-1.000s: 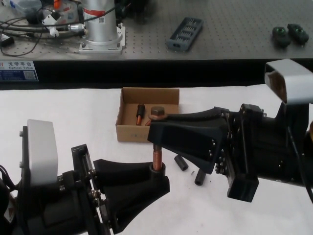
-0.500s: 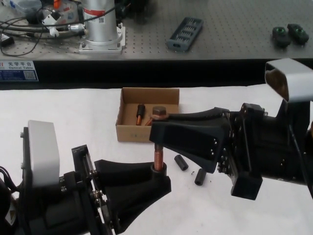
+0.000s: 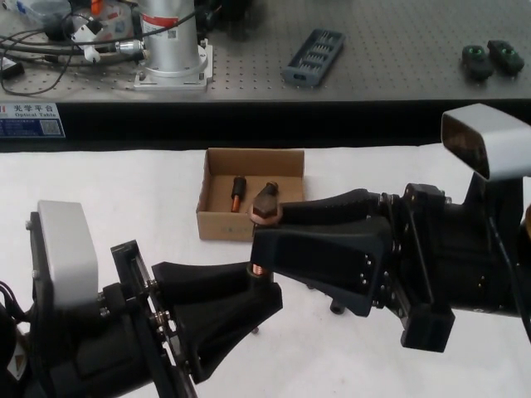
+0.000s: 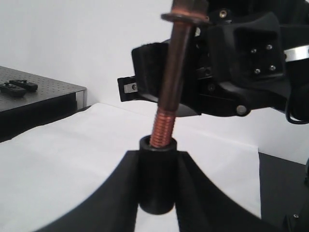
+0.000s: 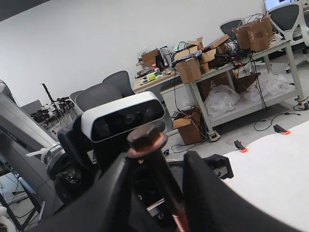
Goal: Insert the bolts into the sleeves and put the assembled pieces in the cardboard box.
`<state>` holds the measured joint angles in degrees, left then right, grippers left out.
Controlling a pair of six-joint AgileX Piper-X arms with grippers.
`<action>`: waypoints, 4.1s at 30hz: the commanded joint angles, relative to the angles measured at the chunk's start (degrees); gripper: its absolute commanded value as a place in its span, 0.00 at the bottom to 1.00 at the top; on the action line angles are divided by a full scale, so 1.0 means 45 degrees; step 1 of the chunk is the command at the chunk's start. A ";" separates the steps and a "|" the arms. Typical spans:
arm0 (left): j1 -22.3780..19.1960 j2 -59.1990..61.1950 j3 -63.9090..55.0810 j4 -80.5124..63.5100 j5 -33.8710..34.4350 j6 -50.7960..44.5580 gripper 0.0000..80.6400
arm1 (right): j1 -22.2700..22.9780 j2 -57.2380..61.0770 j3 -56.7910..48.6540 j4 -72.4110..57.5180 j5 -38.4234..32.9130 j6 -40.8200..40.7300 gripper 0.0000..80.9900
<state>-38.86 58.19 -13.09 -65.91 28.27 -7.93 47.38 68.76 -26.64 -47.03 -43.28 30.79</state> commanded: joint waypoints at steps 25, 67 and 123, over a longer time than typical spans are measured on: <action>0.0034 -0.0105 -0.0790 0.0993 -0.0382 -0.1149 0.03 | -0.1487 -0.0280 -0.0024 0.0482 0.2071 0.0009 0.29; 0.2275 1.2464 -2.0059 1.9405 -0.2997 0.0156 0.03 | -0.4179 -0.8646 -0.0024 2.0414 0.7401 -1.1059 0.05; 0.4014 1.6961 -2.2302 1.9854 -0.3129 0.0344 0.41 | -0.4179 -0.8871 -0.0024 2.0355 0.7403 -1.0232 0.05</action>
<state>-20.48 134.72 -112.69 22.13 13.94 -6.19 28.89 29.32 -26.64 44.73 -9.66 -15.48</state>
